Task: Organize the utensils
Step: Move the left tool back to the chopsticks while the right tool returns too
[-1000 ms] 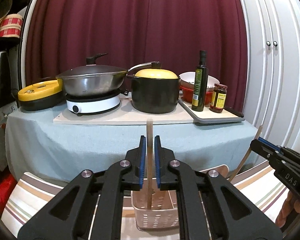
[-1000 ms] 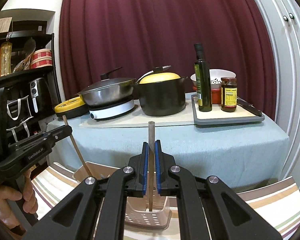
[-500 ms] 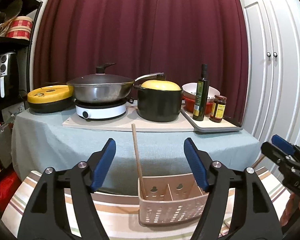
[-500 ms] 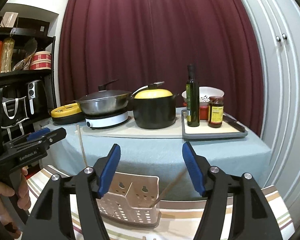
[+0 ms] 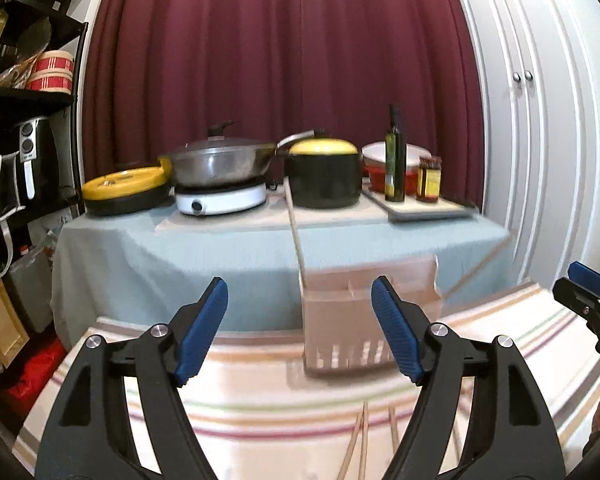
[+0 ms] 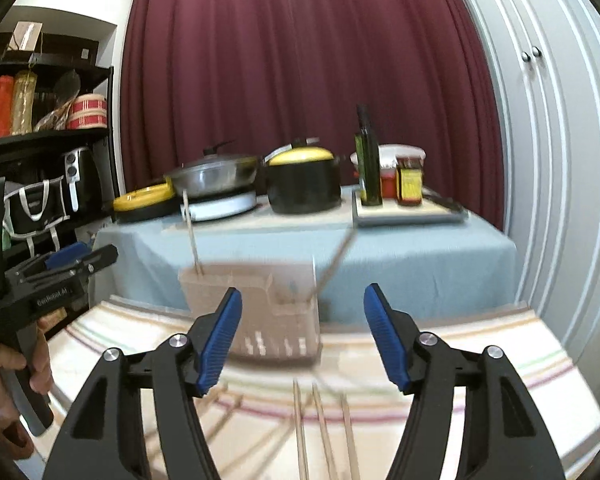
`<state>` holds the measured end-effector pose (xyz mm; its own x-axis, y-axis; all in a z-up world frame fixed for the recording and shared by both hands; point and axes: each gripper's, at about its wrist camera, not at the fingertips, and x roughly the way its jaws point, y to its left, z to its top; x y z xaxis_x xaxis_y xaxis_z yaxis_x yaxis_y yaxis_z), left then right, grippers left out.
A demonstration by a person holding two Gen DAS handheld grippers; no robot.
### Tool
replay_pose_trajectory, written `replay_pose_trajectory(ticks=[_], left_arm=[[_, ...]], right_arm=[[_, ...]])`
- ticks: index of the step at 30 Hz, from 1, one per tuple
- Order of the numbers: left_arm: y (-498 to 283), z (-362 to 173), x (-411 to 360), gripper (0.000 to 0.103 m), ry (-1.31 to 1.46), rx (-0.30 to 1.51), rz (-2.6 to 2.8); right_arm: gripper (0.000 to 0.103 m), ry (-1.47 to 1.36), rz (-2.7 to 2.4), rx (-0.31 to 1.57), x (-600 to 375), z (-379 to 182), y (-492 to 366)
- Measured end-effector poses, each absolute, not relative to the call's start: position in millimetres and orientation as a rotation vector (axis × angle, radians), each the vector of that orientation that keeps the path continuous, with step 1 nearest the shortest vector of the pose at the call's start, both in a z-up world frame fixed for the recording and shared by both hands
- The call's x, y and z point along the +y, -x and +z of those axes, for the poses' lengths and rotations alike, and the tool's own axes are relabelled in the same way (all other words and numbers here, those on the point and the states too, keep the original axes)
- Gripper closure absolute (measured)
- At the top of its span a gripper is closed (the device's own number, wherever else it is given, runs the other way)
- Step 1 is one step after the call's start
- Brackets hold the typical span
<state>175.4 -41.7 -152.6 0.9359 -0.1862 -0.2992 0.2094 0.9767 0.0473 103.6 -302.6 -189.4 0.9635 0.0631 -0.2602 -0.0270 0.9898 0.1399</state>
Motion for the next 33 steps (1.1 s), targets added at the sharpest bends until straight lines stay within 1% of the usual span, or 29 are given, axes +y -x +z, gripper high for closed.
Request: replay_pose_trajectory(ticks=[2,7,9,13,15,17,18,22,24,25,26,32,33], left_arm=[[-164,-167,-35,0.03,-0.075,0.323,-0.202],[-137,-203,-22,0.032,-0.076,0.394,-0.184],[-124,-218,-16,0.036,-0.07,0.424,-0.179],[-104,-244,-8,0.04,-0.079,0.476,-0.166],[-96,-254,-5,0.046,-0.085,0.493,-0.16],[-88,-263,-1,0.047,-0.088,0.508,-0.159],[-84,-267,-1,0.05,-0.09,0.513,-0.159],[-73,-282,3,0.053,-0.107,0.536,-0.169],[-70,-287,3,0.055,-0.104,0.543,-0.177],[-69,-290,4,0.056,-0.102,0.546,-0.182],[-67,-293,5,0.058,-0.098,0.551,-0.19],[-62,-307,3,0.061,-0.105,0.575,-0.22],[-61,-310,2,0.065,-0.108,0.582,-0.227]], right_arm=[[0.049,-0.149,0.054,0.302,-302,-207,-90],[0.057,-0.115,0.072,0.383,-295,-256,-60],[0.06,-0.101,0.078,0.41,-291,-272,-52],[0.065,-0.104,0.092,0.446,-288,-301,-37],[0.069,-0.109,0.093,0.462,-288,-309,-35],[0.072,-0.111,0.087,0.472,-288,-315,-33],[0.073,-0.111,0.085,0.476,-289,-318,-32],[0.077,-0.125,0.077,0.5,-293,-330,-31],[0.081,-0.135,0.074,0.515,-294,-336,-30],[0.087,-0.142,0.076,0.527,-295,-339,-30],[0.089,-0.145,0.077,0.528,-296,-340,-29],[0.091,-0.147,0.074,0.526,-295,-342,-26],[0.091,-0.147,0.075,0.526,-295,-342,-26]])
